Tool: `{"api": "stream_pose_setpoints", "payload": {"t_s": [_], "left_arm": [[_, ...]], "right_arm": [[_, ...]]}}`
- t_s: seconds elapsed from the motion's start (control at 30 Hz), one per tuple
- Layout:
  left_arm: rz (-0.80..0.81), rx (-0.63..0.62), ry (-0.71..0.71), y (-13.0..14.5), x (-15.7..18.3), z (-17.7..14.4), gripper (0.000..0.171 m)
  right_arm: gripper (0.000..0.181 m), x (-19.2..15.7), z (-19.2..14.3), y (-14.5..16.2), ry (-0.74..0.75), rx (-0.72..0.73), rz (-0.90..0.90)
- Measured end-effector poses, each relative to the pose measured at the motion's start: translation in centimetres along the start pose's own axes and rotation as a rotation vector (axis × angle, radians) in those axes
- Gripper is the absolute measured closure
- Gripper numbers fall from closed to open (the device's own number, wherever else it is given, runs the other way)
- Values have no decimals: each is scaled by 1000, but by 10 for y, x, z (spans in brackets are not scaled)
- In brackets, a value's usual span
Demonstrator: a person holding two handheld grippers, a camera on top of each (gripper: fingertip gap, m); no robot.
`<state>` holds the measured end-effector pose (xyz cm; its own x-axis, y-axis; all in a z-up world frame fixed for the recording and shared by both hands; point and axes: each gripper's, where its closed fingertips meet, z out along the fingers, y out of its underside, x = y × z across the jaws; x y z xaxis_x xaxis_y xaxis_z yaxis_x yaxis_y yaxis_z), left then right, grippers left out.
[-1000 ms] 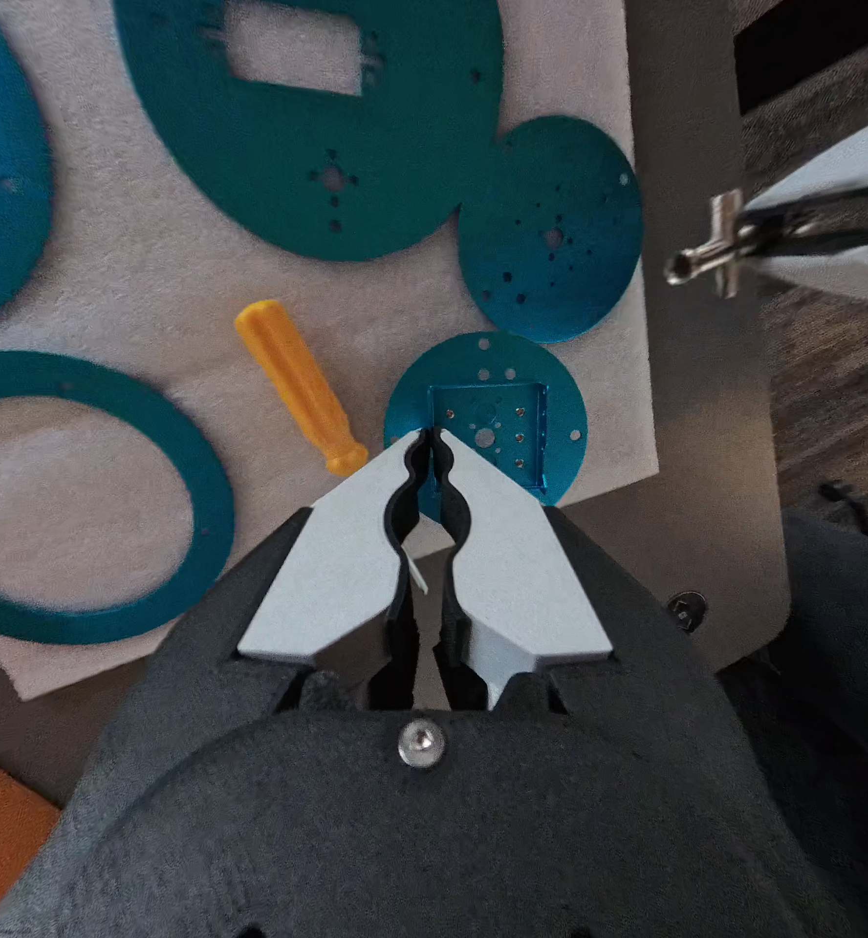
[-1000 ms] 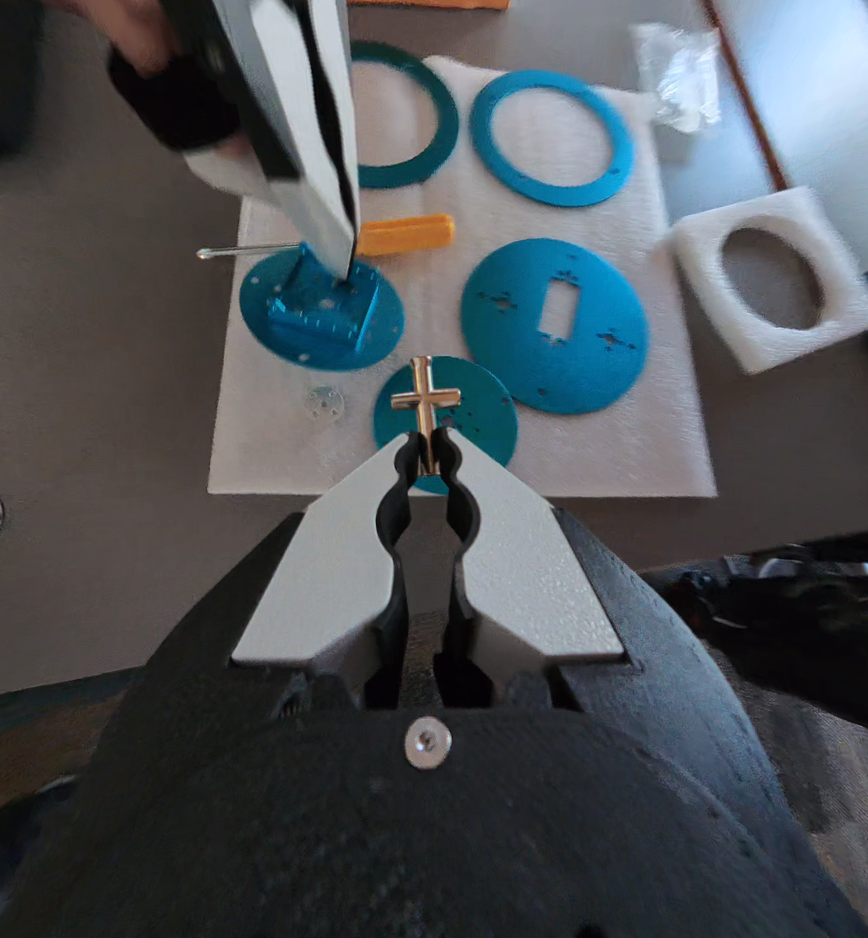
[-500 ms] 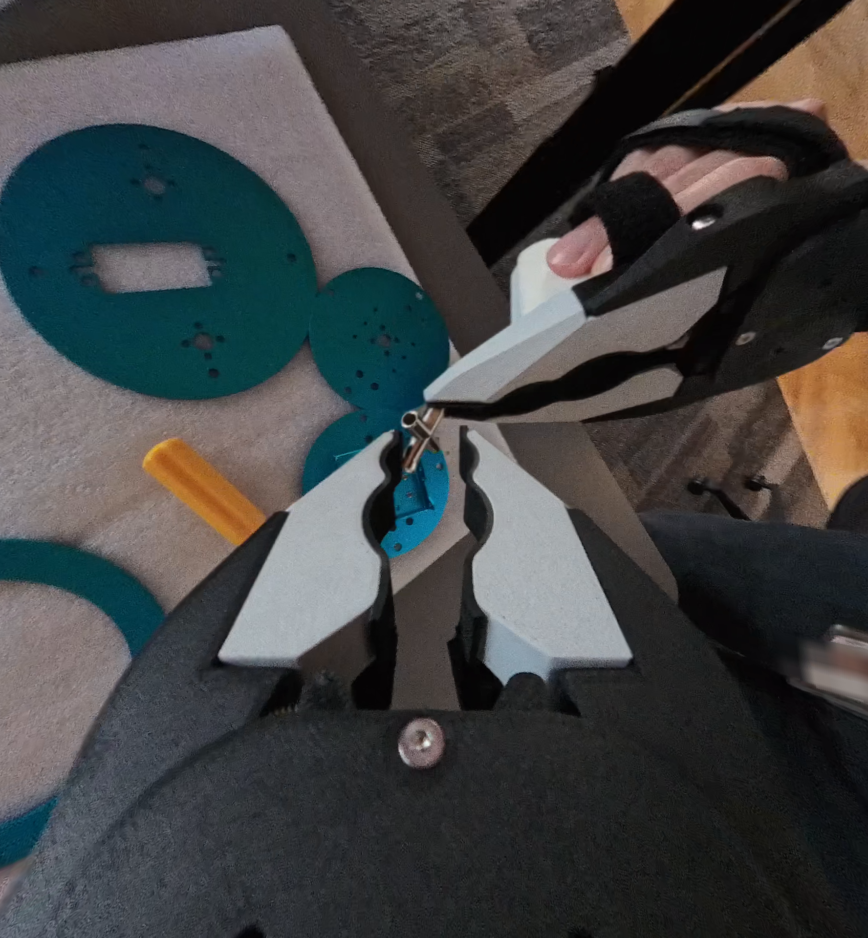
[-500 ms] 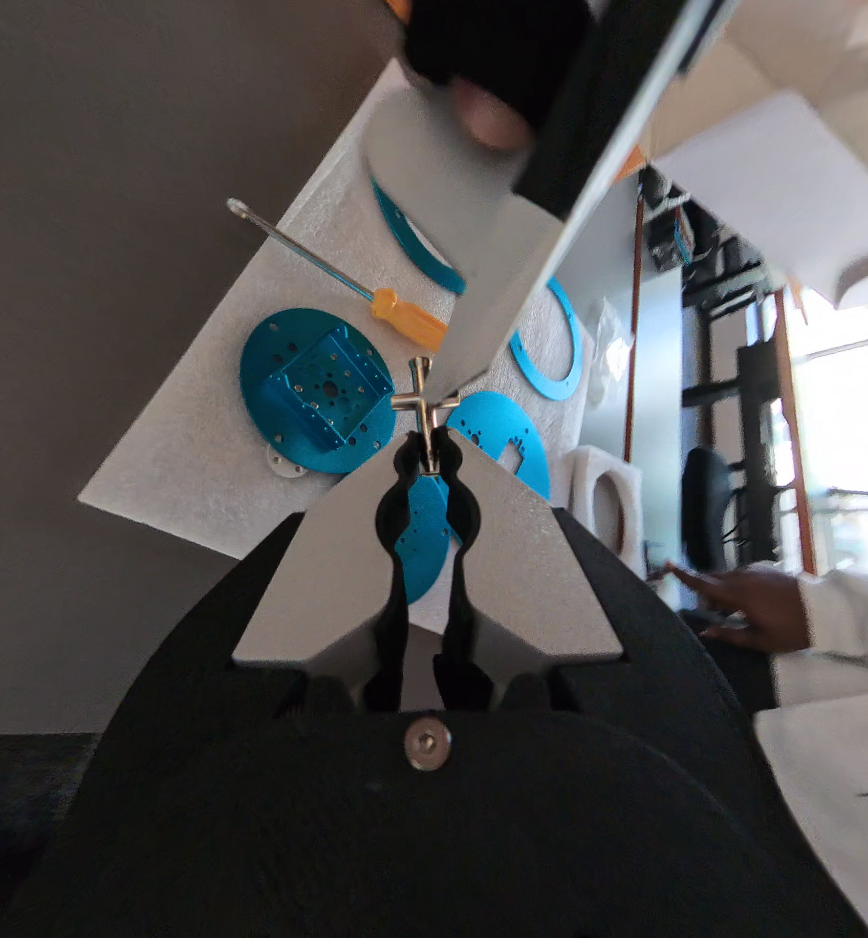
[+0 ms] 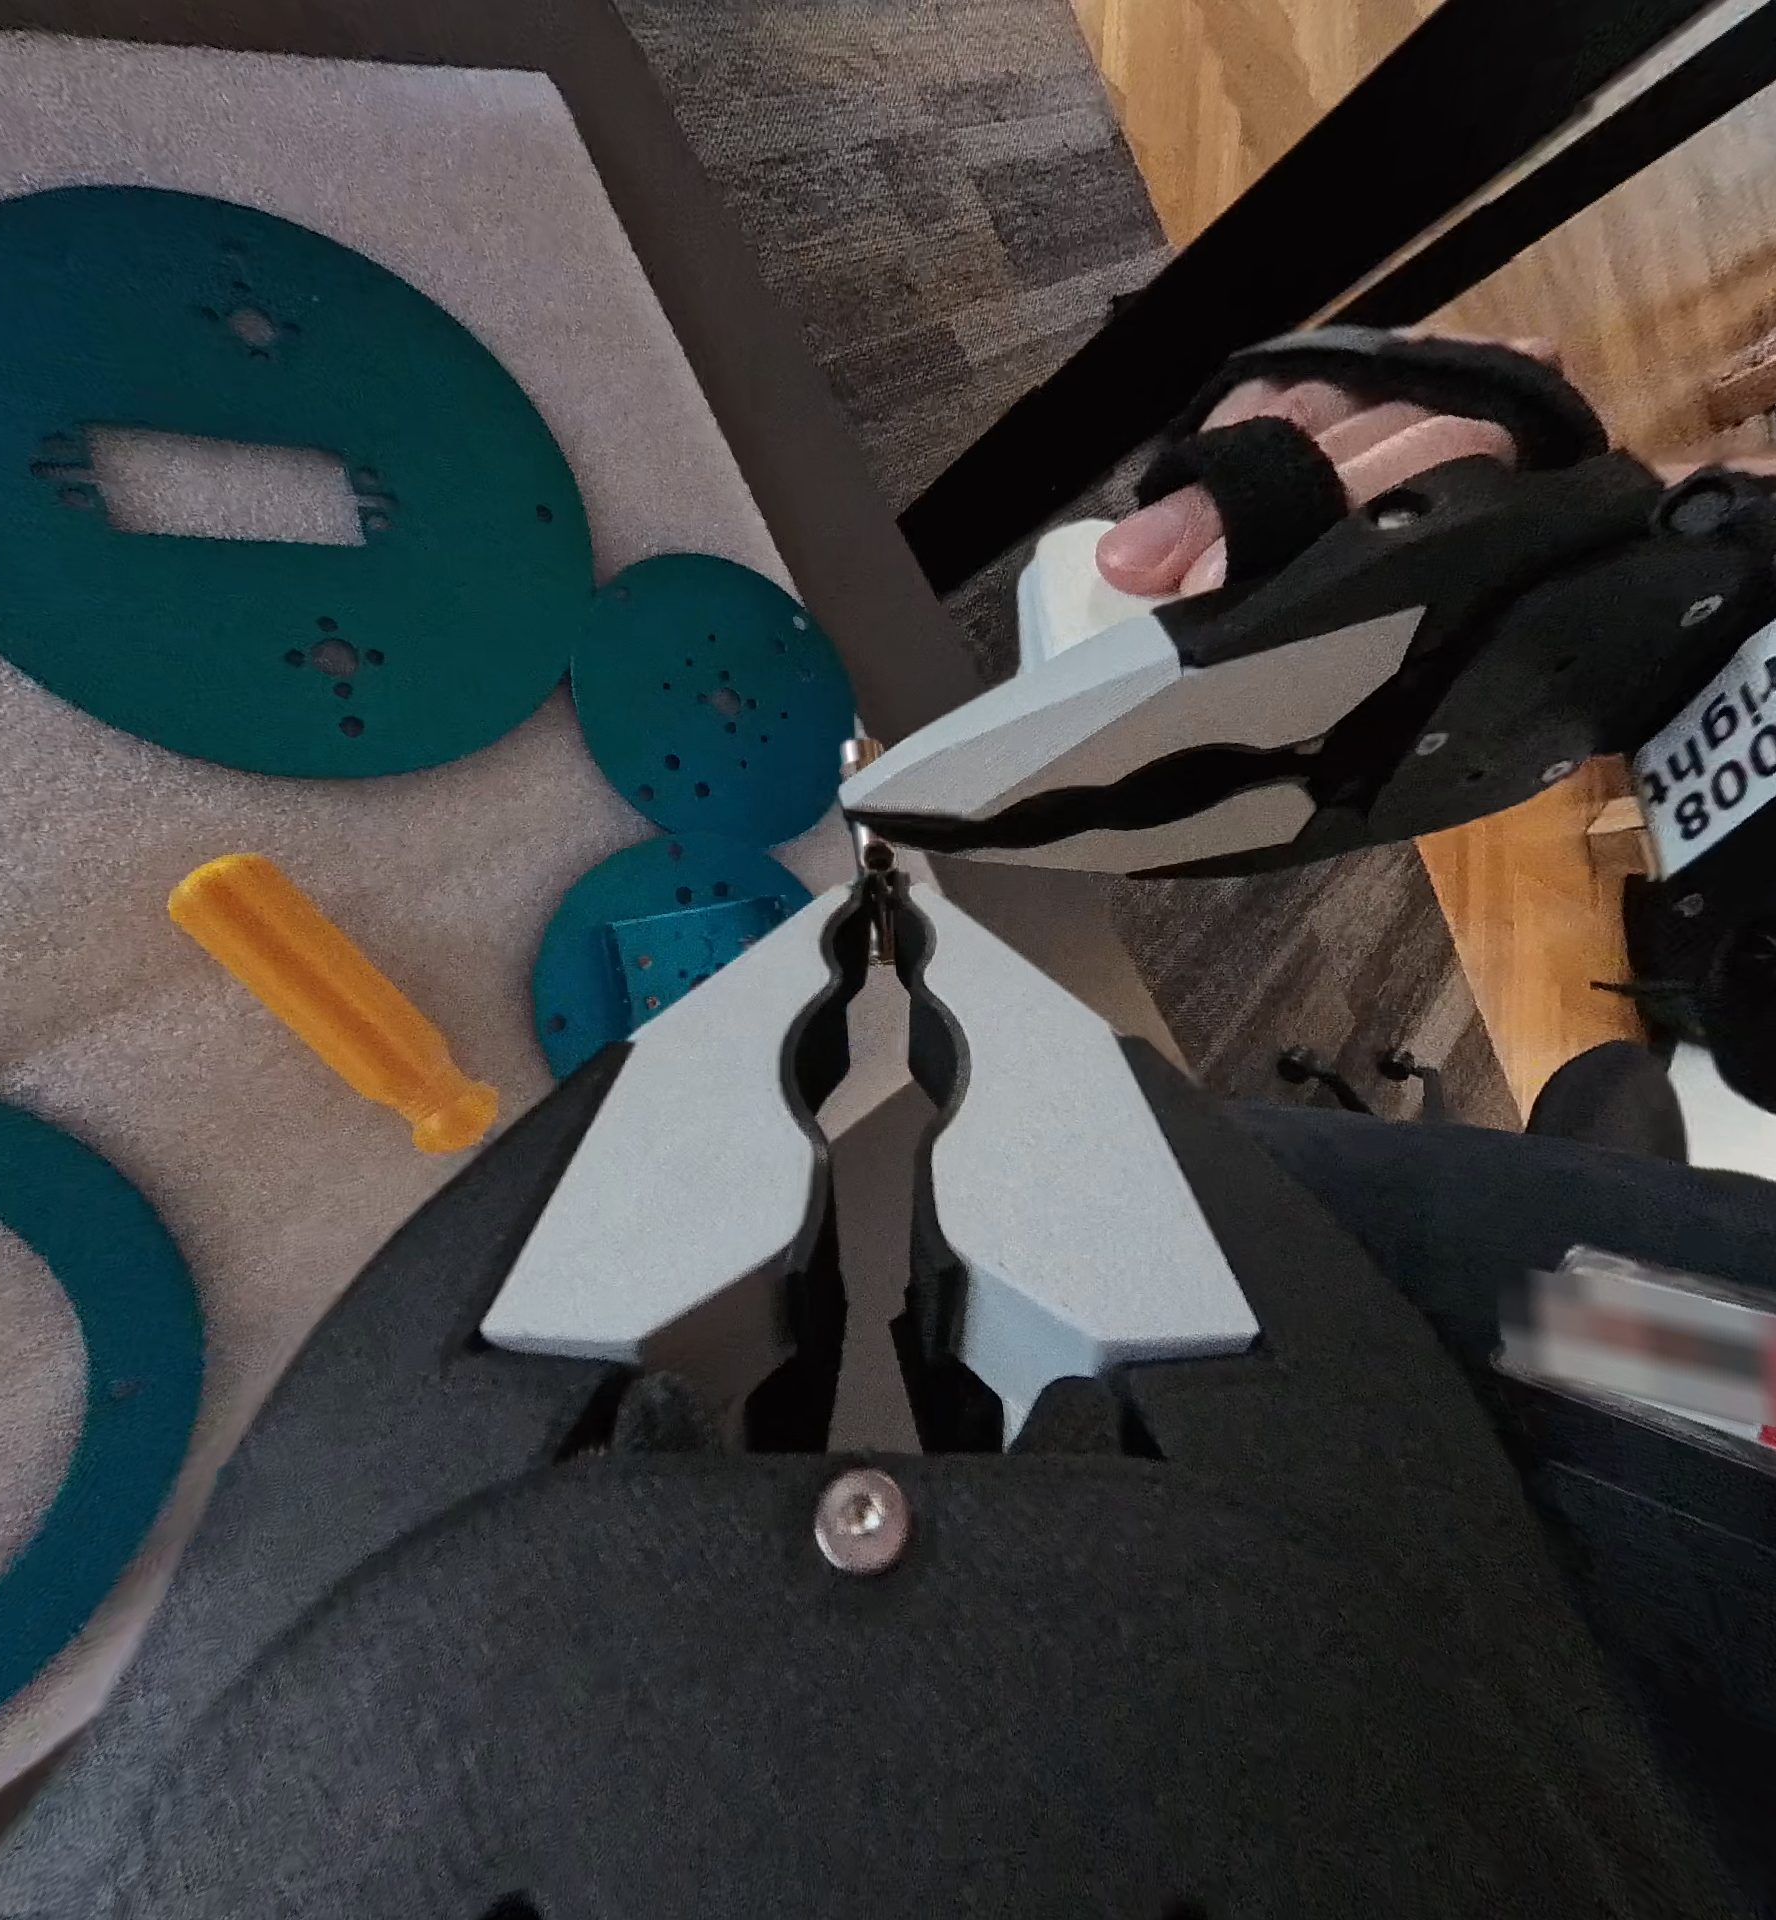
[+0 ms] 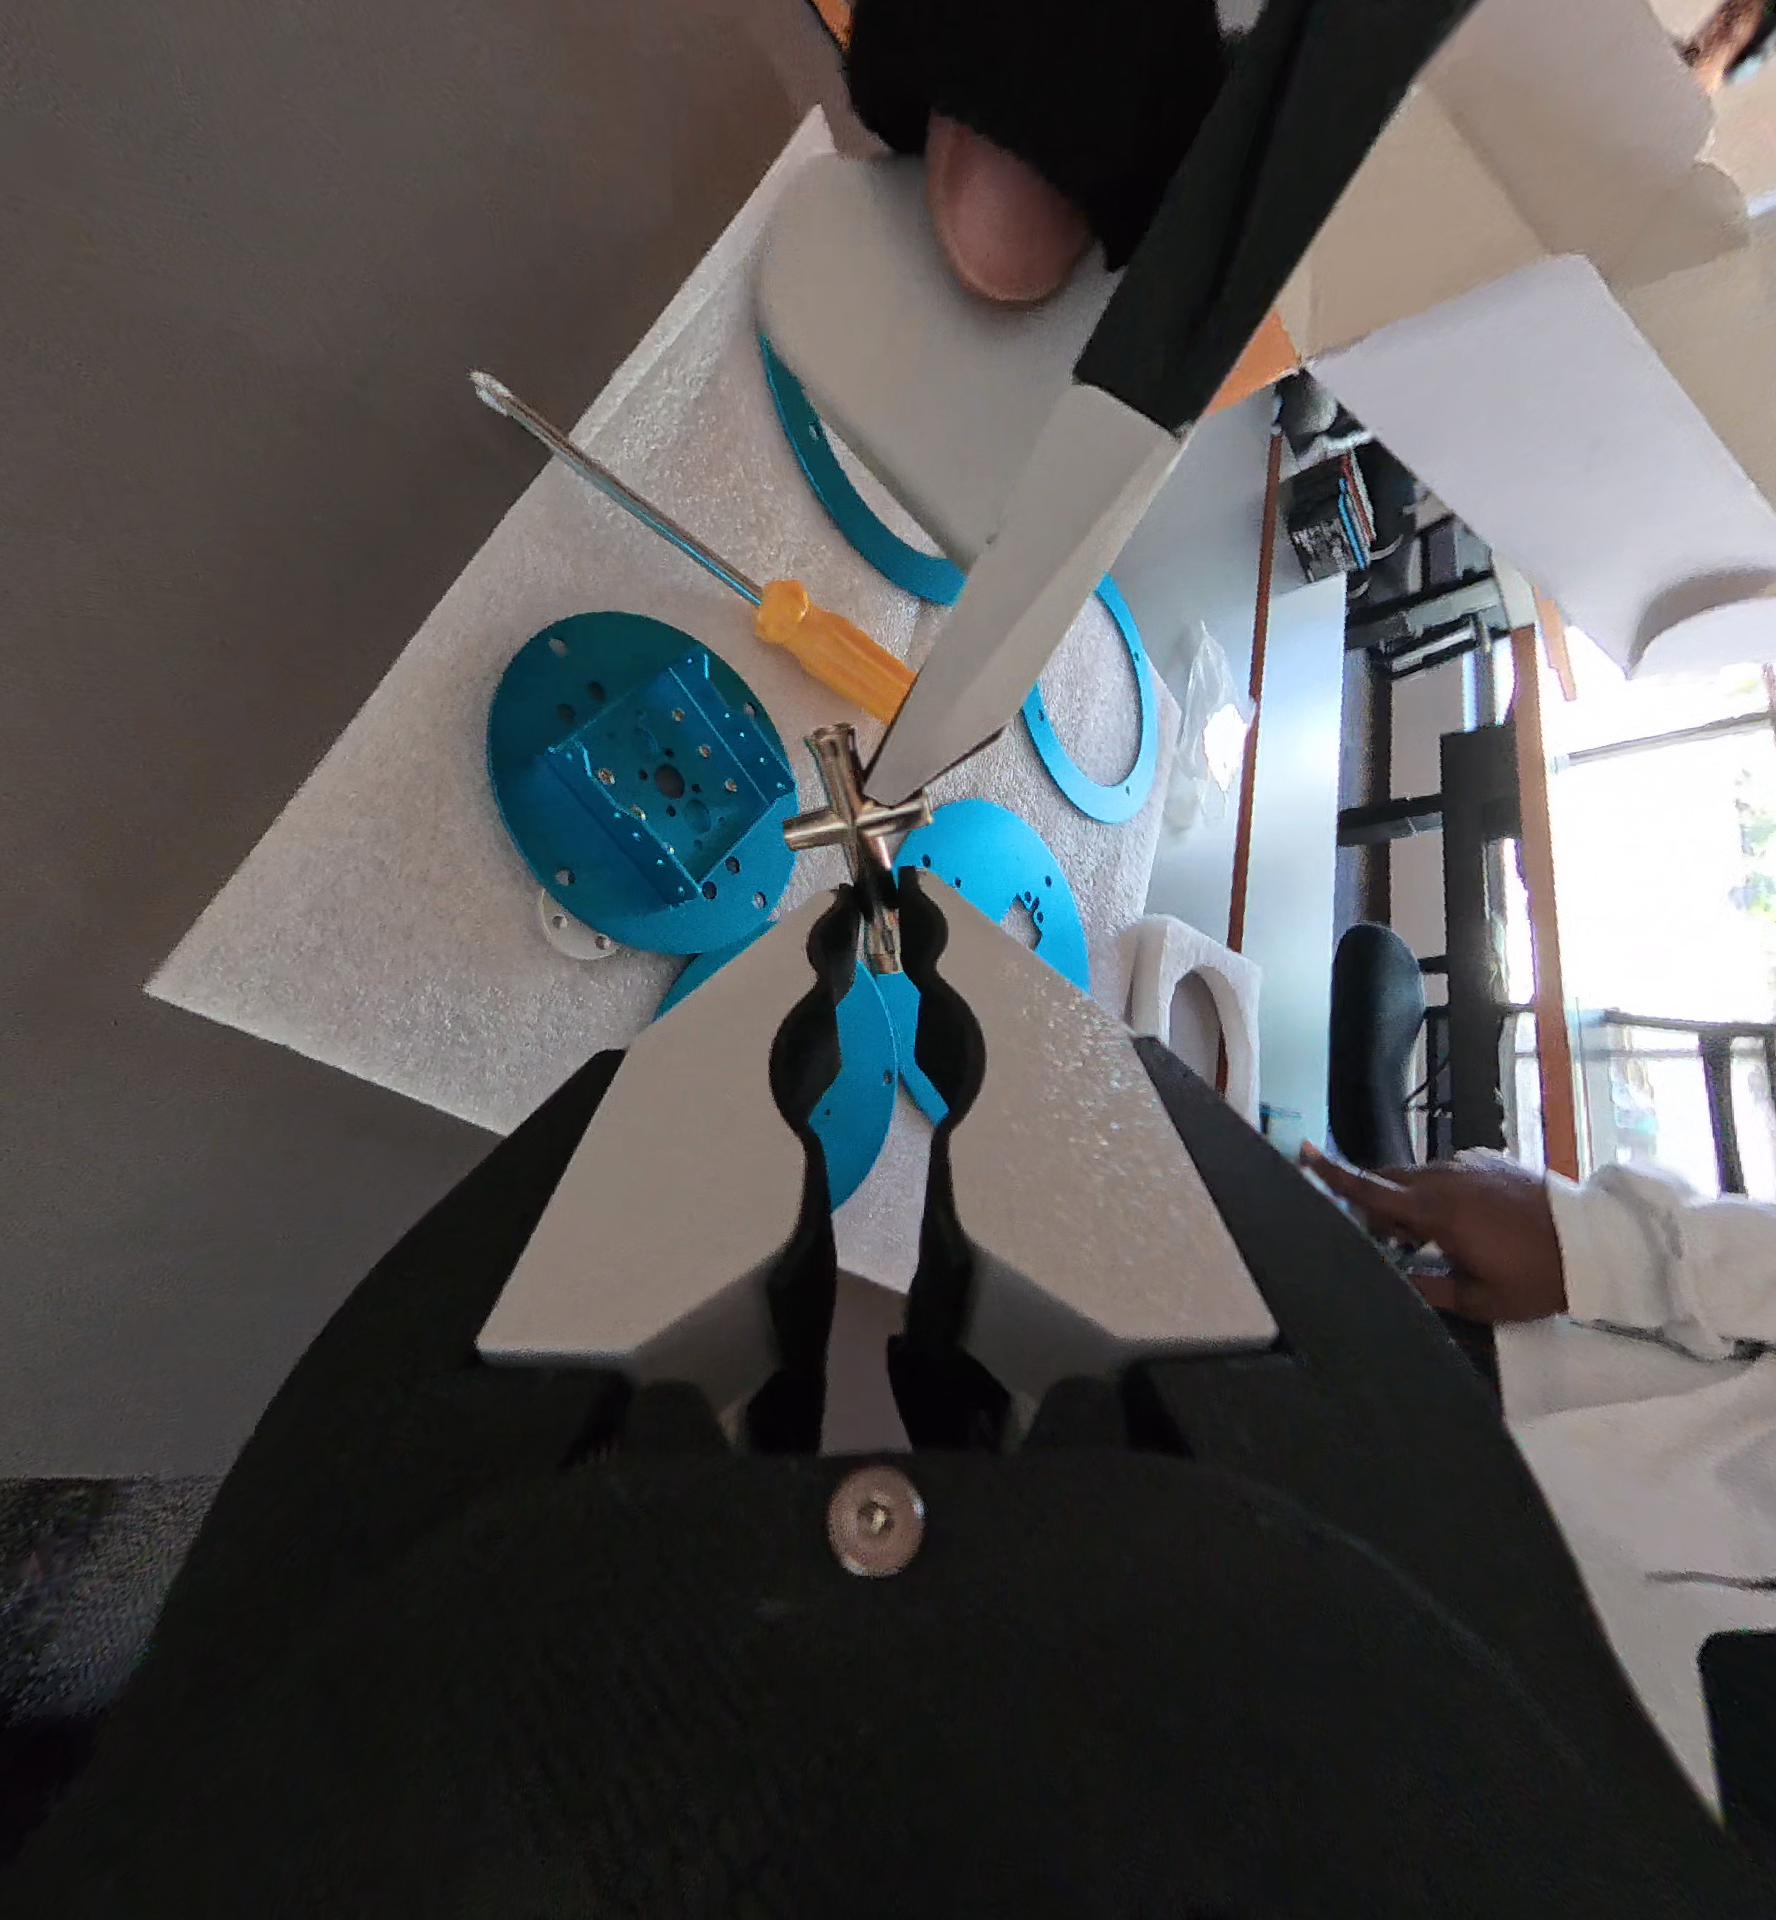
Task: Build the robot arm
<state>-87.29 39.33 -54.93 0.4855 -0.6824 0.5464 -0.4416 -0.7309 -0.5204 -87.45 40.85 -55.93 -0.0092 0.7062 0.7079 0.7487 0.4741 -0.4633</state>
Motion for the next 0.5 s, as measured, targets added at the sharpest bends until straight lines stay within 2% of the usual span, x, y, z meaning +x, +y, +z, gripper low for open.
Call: {"api": "stream_pose_setpoints", "payload": {"t_s": [0.1, 0.17, 0.3, 0.4, 0.5], "left_arm": [[-41, 13, 44, 1, 10, -1, 169], [-20, 19, 25, -3, 9, -4, 164], [-4, 125, -62, -19, -5, -22, 140], [-10, 128, -162, -8, -20, -21, 114], [142, 145, -320, 4, -21, -14, 124]], "right_arm": [[175, -7, -14, -5, 30, -16, 71], [175, -5, -16, -5, 33, -58, 113], [174, 21, -24, -5, 56, -133, 283], [174, 29, -45, 2, 81, -201, 393], [174, 33, -74, 9, 126, -232, 460]]}}
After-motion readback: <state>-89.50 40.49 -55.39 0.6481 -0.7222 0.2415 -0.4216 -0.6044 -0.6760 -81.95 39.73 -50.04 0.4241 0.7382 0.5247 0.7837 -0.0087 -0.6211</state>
